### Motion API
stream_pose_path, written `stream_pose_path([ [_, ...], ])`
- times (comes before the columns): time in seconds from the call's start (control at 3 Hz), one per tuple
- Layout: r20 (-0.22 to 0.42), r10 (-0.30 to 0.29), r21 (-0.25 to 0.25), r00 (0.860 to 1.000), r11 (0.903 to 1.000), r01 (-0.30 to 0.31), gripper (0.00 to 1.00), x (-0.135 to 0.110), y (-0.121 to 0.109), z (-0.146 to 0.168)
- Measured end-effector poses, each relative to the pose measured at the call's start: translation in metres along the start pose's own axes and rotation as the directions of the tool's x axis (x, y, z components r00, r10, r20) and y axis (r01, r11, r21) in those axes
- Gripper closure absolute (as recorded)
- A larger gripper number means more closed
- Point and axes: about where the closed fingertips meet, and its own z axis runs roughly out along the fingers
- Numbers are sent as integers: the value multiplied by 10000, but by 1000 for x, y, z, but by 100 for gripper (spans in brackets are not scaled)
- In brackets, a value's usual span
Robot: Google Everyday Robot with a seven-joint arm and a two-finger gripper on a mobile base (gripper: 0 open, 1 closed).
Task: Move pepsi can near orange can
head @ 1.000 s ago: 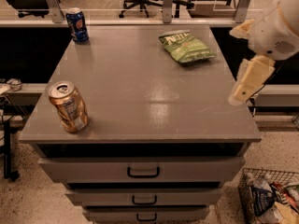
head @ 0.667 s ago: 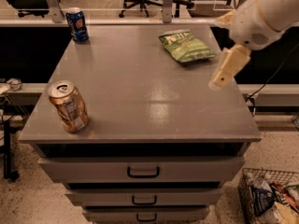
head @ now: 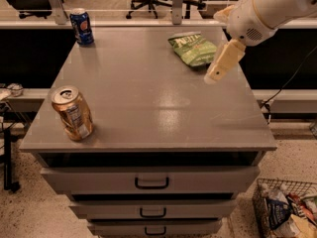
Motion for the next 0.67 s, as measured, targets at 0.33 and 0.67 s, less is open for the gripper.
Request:
stream_pose_path([
  [0.33, 304, 269, 137, 9992, 9995, -273, 0, -23, -15, 28],
  [0.67, 782, 714, 373, 9944, 9965, -745, 0, -60, -45, 77],
])
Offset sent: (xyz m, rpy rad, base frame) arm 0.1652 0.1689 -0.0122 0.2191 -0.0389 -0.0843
